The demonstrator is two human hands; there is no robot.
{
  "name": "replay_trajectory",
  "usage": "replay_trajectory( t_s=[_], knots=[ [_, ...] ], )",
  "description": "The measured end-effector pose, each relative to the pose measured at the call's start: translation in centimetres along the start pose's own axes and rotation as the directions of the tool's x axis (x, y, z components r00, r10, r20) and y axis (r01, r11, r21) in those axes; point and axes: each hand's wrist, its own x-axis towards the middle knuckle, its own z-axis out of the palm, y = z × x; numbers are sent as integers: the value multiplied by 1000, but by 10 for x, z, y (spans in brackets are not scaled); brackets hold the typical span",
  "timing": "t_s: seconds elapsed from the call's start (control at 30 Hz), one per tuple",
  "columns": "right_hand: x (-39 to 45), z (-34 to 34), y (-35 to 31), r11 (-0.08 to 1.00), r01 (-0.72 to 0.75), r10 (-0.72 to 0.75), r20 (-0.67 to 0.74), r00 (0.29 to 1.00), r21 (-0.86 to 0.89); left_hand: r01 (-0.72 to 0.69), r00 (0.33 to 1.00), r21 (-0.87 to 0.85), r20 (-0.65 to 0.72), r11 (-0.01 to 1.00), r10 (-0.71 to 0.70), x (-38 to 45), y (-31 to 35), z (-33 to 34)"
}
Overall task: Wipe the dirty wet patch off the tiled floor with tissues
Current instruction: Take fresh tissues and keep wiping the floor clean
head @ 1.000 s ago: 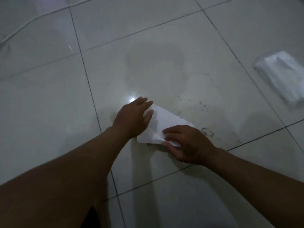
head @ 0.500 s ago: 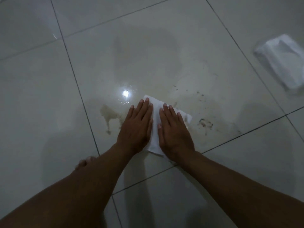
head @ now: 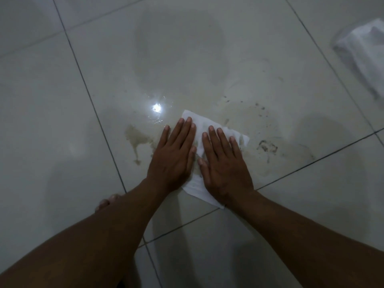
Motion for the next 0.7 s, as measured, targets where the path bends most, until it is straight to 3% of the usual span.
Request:
replay_trajectory(
  t_s=[0.6, 0.7],
  knots=[
    [6, 0, -9, 997, -51, 57, -99, 994, 54, 8, 998, -3, -59, 1000, -8, 5, 1, -5],
    [4, -14, 10, 990, -33, 60, -198, 978, 137, -16, 992, -11, -124, 1000, 15, 21, 13, -14]
  ],
)
